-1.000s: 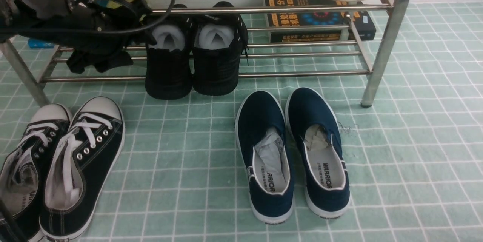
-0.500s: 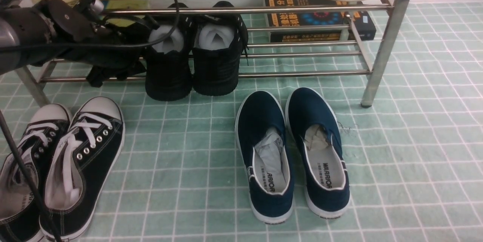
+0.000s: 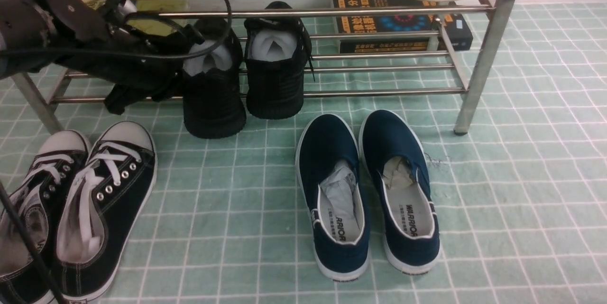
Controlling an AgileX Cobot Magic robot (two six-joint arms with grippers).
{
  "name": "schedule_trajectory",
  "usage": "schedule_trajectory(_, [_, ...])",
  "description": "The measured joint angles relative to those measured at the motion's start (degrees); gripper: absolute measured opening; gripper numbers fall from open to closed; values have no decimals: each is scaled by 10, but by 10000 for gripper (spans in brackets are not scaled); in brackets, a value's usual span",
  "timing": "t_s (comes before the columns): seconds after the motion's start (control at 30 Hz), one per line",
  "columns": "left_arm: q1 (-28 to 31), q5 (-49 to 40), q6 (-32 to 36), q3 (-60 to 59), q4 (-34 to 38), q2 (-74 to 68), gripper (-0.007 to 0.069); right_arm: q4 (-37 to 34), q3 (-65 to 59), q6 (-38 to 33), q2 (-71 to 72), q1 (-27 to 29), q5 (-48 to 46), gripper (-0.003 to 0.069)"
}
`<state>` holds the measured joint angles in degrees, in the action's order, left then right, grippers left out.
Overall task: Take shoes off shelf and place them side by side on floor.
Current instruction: 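Grasp a shoe standing on the lower shelf of the shoe rack with the left gripper, then set the held shoe down on the floor in front of the rack with the left gripper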
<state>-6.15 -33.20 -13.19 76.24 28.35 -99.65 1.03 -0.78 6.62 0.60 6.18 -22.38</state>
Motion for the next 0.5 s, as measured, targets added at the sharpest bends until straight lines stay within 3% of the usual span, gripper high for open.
schedule_trajectory(0.27, [0,-134,-5,0,-71,89,20,0,0,0,0,0,0,237])
schedule_trajectory(0.5, [0,-228,-54,-20,-178,161,20,0,0,0,0,0,0,237])
